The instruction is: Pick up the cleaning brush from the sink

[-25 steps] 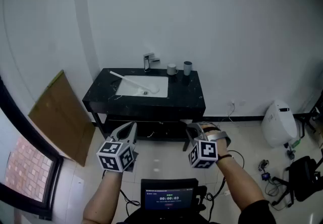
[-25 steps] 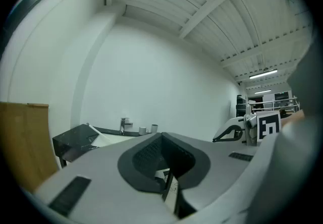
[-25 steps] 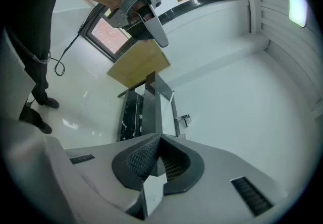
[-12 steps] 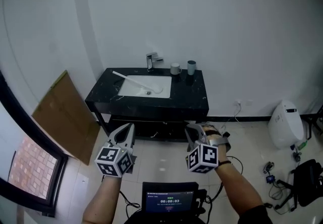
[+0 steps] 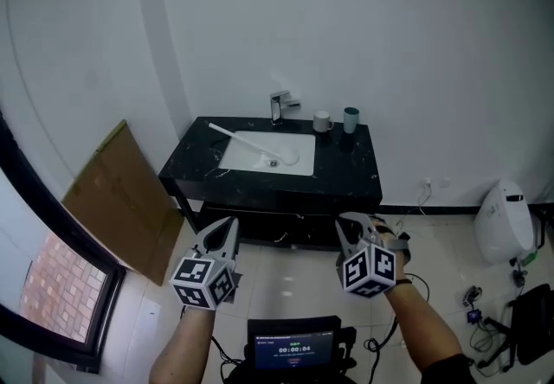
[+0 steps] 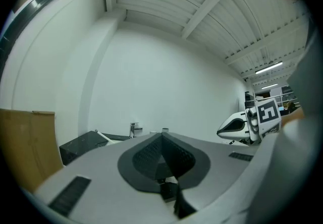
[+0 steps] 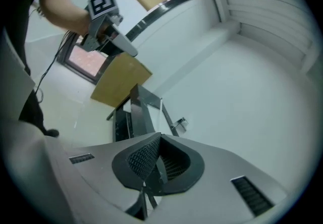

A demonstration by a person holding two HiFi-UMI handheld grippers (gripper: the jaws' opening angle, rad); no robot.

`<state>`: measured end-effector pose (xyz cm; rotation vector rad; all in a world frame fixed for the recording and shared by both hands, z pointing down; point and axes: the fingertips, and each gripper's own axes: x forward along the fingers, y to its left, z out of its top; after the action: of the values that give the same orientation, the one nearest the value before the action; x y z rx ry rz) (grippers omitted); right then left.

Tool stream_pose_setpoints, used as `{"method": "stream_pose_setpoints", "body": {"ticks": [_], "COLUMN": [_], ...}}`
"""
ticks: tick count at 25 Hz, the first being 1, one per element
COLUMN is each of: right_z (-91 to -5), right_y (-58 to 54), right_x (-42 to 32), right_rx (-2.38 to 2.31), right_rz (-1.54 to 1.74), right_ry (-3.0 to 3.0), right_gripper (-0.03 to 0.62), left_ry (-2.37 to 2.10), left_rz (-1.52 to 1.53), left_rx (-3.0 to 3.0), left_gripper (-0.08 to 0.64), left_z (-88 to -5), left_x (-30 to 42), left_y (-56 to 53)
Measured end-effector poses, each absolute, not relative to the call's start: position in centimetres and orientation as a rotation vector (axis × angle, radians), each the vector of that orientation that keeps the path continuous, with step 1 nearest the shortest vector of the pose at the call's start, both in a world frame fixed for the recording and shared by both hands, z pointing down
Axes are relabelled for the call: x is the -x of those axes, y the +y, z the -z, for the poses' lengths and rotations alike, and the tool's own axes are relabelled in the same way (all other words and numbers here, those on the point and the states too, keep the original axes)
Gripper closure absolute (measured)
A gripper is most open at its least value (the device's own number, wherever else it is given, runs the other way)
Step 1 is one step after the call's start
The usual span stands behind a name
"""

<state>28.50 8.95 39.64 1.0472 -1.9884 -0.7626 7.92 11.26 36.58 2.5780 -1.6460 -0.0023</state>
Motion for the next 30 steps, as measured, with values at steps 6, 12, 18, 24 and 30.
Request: {"method": "stream_pose_setpoints", "body": {"ticks": [6,12,18,24,30], "right_z": [-37.6,-37.5,-38.6,-40.5,-42.4], "right_y": [0.7,-7.1,-17.3,-30.1,-41.1], "right_x": [-20.3,-12.9,-6.3,-2.7,1.9], "right_rx": [-1.585,-1.95,-2.084,-2.221,-2.339], "right_rz": [0.167,-0.158,-0.288,-0.461,-0.669], "right_ry": [-2.321,-2.359,-2.357,-2.304,-2.237], "right_gripper": [0.583,0.499,0.499,0.499,0.499], "left_ry": [-1.615,-1.591,-1.588,-1.353,-1.328], "left_rz": [0.025,0.002,-0.035,-0.023,-0.152], "left_rx": [-2.585,-2.603,-2.63,-2.814,-2.842], "left_gripper": [0.557,0.557,0.541,0.541,0.541], "left_z": [-36.5,-36.8,-37.0,-35.4,-35.6], "left_x": [3.3,13.9,19.9,21.4,26.0], "left_y": [4.7,-2.7,-13.1,-25.5,-37.6]}}
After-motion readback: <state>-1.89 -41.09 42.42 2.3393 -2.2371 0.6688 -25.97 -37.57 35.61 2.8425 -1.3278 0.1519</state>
